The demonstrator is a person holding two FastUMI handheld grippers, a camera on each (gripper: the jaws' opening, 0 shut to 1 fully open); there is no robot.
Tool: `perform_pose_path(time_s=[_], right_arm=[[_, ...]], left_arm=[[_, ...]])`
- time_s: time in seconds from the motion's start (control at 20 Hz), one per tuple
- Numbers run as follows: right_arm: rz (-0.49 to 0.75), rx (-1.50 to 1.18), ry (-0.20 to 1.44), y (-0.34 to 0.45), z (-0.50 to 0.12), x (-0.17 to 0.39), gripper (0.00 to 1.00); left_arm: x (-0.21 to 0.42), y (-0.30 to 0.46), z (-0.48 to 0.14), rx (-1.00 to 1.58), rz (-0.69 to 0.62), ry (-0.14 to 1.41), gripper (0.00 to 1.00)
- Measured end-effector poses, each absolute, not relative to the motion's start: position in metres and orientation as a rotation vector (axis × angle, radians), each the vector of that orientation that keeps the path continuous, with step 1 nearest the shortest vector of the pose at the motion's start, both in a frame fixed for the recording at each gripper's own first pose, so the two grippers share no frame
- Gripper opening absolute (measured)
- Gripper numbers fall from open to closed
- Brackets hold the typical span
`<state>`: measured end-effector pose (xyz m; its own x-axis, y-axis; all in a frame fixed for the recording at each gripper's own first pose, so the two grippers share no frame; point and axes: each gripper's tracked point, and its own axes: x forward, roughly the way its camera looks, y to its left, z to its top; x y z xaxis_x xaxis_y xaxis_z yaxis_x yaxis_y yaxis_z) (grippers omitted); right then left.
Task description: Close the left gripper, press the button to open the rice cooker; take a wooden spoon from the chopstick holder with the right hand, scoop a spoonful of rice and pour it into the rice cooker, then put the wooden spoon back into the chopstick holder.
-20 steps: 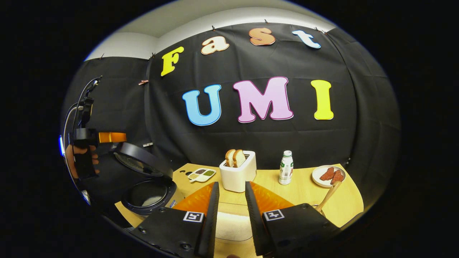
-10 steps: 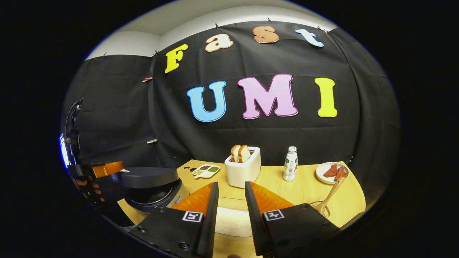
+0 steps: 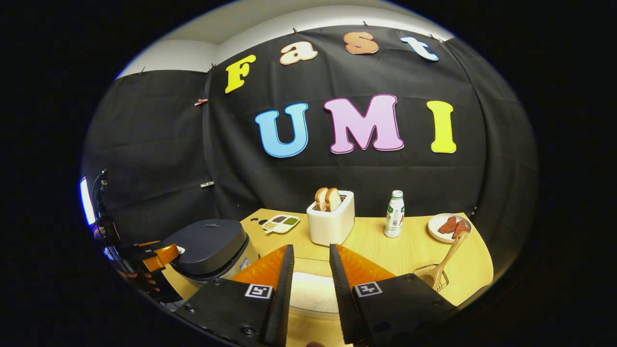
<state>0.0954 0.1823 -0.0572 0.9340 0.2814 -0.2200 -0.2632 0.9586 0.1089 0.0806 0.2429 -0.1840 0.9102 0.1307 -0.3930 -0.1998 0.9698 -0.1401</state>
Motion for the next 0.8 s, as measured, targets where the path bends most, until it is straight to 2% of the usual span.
perform_pose_path(time_s=[0.05,0.1,0.2,0.3,0.35,0.4,0.45,0.5,0.55,0.8], right_arm=[[0.277,0.079,0.239,0.183,-0.058,0.095,0.47],[0.276,0.080,0.239,0.183,-0.057,0.095,0.47],[0.275,0.080,0.241,0.184,-0.059,0.094,0.47],[0.274,0.080,0.246,0.185,-0.061,0.094,0.47],[0.274,0.081,0.249,0.186,-0.062,0.094,0.47],[0.273,0.085,0.253,0.187,-0.063,0.093,0.46],[0.273,0.089,0.257,0.188,-0.064,0.093,0.47],[0.272,0.093,0.258,0.189,-0.065,0.093,0.47],[0.273,0.094,0.258,0.189,-0.064,0.094,0.47],[0.273,0.083,0.244,0.189,-0.061,0.094,0.47]], left_arm=[[0.081,0.243,-0.185,-0.151,0.171,0.375,0.92],[0.080,0.241,-0.185,-0.127,0.173,0.381,0.87],[0.078,0.245,-0.188,-0.125,0.175,0.368,0.93],[0.080,0.243,-0.186,-0.120,0.167,0.347,0.93],[0.077,0.242,-0.186,-0.112,0.162,0.338,0.88],[0.076,0.242,-0.194,-0.115,0.157,0.355,0.88],[0.071,0.242,-0.195,-0.115,0.153,0.331,0.92],[0.070,0.242,-0.195,-0.104,0.147,0.315,0.89],[0.074,0.241,-0.195,-0.096,0.144,0.303,0.93],[0.079,0.242,-0.191,-0.091,0.171,0.300,0.92]])
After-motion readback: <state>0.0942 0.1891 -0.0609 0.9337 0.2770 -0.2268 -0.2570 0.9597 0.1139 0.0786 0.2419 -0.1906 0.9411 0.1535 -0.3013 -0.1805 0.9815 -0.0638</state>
